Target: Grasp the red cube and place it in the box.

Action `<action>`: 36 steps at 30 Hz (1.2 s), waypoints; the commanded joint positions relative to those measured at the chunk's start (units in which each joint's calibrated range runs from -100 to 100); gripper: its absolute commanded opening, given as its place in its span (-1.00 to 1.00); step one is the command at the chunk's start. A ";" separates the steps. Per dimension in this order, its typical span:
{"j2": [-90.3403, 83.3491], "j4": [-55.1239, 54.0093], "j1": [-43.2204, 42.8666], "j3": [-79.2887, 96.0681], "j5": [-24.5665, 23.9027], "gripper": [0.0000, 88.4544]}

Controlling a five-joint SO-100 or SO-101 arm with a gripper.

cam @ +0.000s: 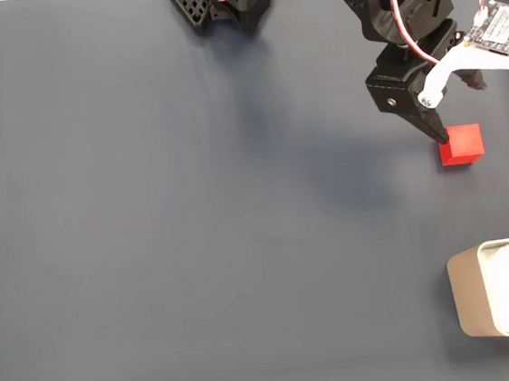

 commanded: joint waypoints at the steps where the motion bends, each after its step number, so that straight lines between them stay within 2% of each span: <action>1: 0.96 -3.60 -0.35 -0.44 0.68 -0.28; 8: 4.86 -5.32 -0.42 -1.90 1.32 -0.20; 36: 20.72 -4.50 -1.49 -14.85 1.81 -0.16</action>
